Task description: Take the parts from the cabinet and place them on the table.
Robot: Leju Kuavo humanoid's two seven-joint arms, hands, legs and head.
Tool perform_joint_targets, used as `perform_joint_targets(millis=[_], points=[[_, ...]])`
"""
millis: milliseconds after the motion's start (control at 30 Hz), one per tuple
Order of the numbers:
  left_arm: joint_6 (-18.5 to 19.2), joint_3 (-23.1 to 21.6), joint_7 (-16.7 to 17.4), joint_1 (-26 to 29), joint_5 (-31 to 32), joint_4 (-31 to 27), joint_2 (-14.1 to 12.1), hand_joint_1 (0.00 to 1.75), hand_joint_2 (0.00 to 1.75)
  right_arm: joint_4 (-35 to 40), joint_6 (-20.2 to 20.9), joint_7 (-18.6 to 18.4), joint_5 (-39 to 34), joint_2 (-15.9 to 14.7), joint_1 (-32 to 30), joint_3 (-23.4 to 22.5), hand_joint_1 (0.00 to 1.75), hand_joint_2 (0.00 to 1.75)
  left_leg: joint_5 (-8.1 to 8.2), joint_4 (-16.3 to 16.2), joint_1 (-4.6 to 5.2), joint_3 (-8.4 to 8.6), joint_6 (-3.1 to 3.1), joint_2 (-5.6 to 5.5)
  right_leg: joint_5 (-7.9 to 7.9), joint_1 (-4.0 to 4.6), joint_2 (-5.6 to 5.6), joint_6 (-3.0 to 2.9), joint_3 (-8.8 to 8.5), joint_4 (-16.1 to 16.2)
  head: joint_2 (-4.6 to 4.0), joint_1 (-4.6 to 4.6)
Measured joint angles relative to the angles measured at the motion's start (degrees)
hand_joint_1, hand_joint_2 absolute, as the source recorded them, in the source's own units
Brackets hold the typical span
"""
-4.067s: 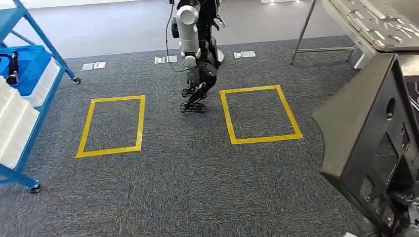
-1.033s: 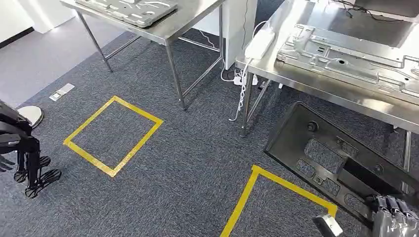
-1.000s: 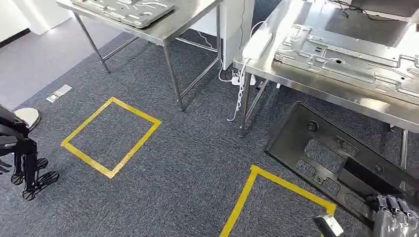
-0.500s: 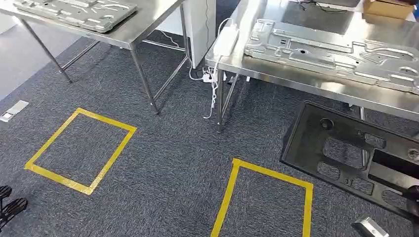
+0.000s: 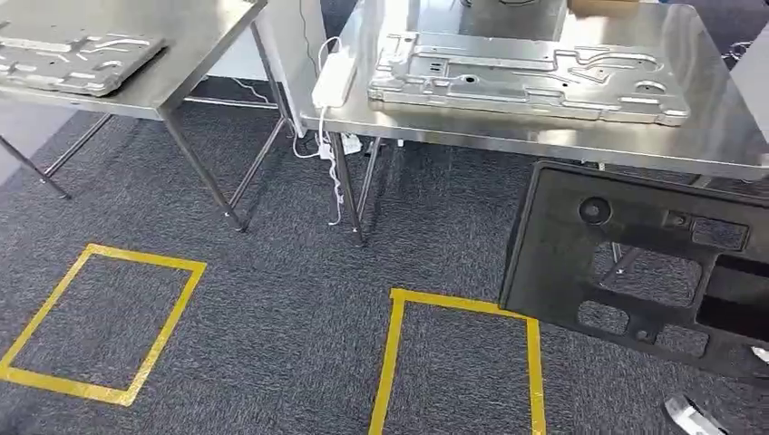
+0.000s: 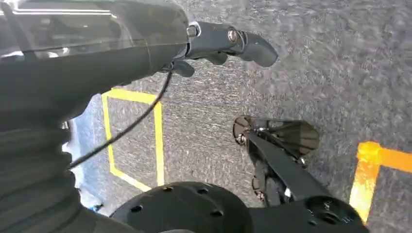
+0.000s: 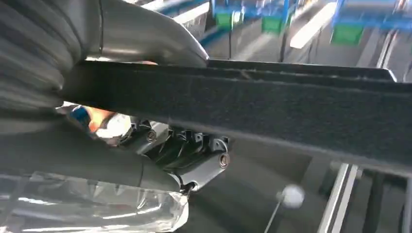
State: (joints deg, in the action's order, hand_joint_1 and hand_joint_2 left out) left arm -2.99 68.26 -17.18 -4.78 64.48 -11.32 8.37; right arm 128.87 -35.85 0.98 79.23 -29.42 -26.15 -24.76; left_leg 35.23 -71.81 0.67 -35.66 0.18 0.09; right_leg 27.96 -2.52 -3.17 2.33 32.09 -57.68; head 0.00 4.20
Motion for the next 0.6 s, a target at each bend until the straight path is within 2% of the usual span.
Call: perform_joint_targets(millis=[33,67,100,133,167,233,267,300,333,367,400,433,467,500,533,567,600], points=[[0.00,0.00,0.00,-0.02,-0.02,0.00,0.11,0.00,1.75,0.81,-0.87,-0.13,0.22,0.41,0.01,0.00,1.34,1.75,-3.21,5.49,0.23,2.19,0.85,-0.68,-0.01,0.30,-0.93,-0.02,-0.08,0.06,0.00,0.20],[-0.02,0.00,-0.02,-0.02,-0.07,0.00,0.15,0.00,1.75,1.40,-1.26,-0.22,0.30,0.65,0.00,-0.02,1.34,1.75,-5.78,10.46,0.67,4.22,1.95,-2.35,-0.06,0.44,-1.58,-0.08,-0.19,0.20,0.00,0.37],[-0.11,0.06,-0.02,0.10,-0.11,-0.13,-0.33,0.00,1.75,1.79,-1.33,-0.44,0.22,1.18,0.11,0.02,1.34,1.75,-6.88,14.25,1.29,5.62,3.57,-6.37,-0.18,-0.26,-2.04,-0.14,-0.05,0.30,0.00,-0.21],[-0.09,0.04,-0.04,0.14,-0.13,0.00,0.02,0.00,1.75,1.81,-1.31,-0.50,-0.02,1.22,0.50,0.02,1.34,1.75,-6.82,14.66,1.39,5.64,3.90,-6.46,-0.33,-0.11,-3.02,0.01,0.11,0.31,0.00,-0.33],[-0.20,0.07,-0.09,0.08,-0.15,-0.07,-0.15,0.00,1.75,1.83,-1.11,-0.68,-0.24,1.46,0.33,0.09,1.34,1.75,-6.76,14.72,1.63,5.73,3.80,-5.77,-0.43,-0.43,-3.66,0.14,0.41,0.32,0.00,0.24],[-0.20,0.07,-0.15,-0.11,-0.15,-0.07,-0.09,0.00,1.75,2.05,-0.61,-0.81,-0.76,1.64,-0.04,-0.02,1.34,1.75,-6.97,15.59,1.71,6.13,3.93,-4.22,-1.00,-0.48,-5.35,0.95,0.57,1.04,0.00,0.63],[-0.20,0.07,-0.17,-0.20,-0.15,-0.07,-0.04,0.00,1.75,2.20,-0.45,-0.81,-1.05,1.64,0.07,-0.11,1.34,1.75,-7.80,17.20,0.76,6.66,3.30,-3.04,-0.79,-0.02,-4.12,0.77,0.83,0.60,0.00,0.68],[-0.20,0.07,-0.24,-0.23,-0.15,-0.04,0.07,0.00,1.75,2.25,-0.30,-0.87,-1.25,1.75,0.14,-0.13,1.34,1.75,-7.92,17.58,0.86,6.81,3.02,-2.19,0.38,0.57,-0.64,0.69,1.67,-0.62,0.00,0.26],[-0.28,0.07,-0.24,-0.20,-0.18,-0.07,0.11,0.00,1.75,2.25,-0.08,-0.87,-1.29,1.66,0.61,-0.11,1.34,1.75,-7.93,17.59,0.82,6.71,3.04,-1.41,2.65,0.63,1.08,0.73,3.32,-3.78,0.00,-0.33],[-0.31,0.09,-0.20,-0.14,-0.17,-0.04,0.11,0.00,1.75,2.25,0.01,-0.87,-1.36,1.73,0.63,-0.09,1.34,1.75,-7.92,17.59,0.83,6.69,3.03,-0.49,5.07,0.69,1.83,0.89,5.43,-8.33,0.00,-0.88],[0.20,0.09,-0.13,-0.06,-0.20,-0.02,0.15,0.00,1.75,2.25,0.11,-0.85,-1.47,1.79,0.50,0.02,1.34,1.75,-6.96,17.73,0.84,6.64,2.81,0.14,6.70,0.71,2.11,1.02,7.74,-12.99,0.00,-1.31],[0.57,0.09,0.02,0.04,-0.17,-0.02,0.15,0.00,1.75,2.25,0.25,-0.83,-1.60,1.79,0.51,0.09,1.34,1.75,-6.85,17.72,0.84,6.70,2.69,1.13,6.92,0.72,2.20,1.09,9.19,-16.03,0.00,-1.55],[0.61,0.09,0.18,0.09,-0.11,-0.02,0.15,0.00,1.75,2.23,0.44,-0.81,-1.73,1.79,0.56,0.18,1.34,1.75,-6.58,17.72,0.80,6.98,2.53,2.08,5.91,0.70,2.29,1.27,9.02,-15.91,0.00,-1.64],[0.61,0.09,0.24,0.08,0.02,-0.02,0.15,0.00,1.75,2.23,0.53,-0.81,-1.84,1.79,0.59,0.28,1.34,1.75,-6.27,17.69,0.69,7.39,2.34,2.92,4.01,0.67,2.61,1.45,7.47,-13.24,0.00,-1.79],[0.61,0.09,0.26,0.07,0.09,-0.02,0.17,0.00,1.75,2.25,0.55,-0.81,-1.90,1.79,0.59,0.31,1.34,1.75,-5.89,17.63,0.51,7.92,2.06,3.73,1.55,0.62,3.24,1.62,4.78,-8.49,0.00,-1.90],[0.57,0.09,0.31,0.07,0.11,-0.02,0.20,0.00,1.75,2.25,0.55,-0.79,-1.93,1.79,0.59,0.31,1.34,1.75,-5.34,17.47,0.29,8.58,1.71,4.60,-0.88,0.50,4.52,1.83,1.40,-2.61,0.00,-1.97],[0.44,0.09,0.37,0.07,0.11,-0.07,0.03,0.00,1.75,2.23,0.55,-0.79,-2.01,1.81,0.64,0.31,1.34,1.75,-4.82,17.34,0.63,9.13,1.12,5.28,-0.61,0.55,7.63,2.20,-0.72,0.97,0.00,-2.21]])
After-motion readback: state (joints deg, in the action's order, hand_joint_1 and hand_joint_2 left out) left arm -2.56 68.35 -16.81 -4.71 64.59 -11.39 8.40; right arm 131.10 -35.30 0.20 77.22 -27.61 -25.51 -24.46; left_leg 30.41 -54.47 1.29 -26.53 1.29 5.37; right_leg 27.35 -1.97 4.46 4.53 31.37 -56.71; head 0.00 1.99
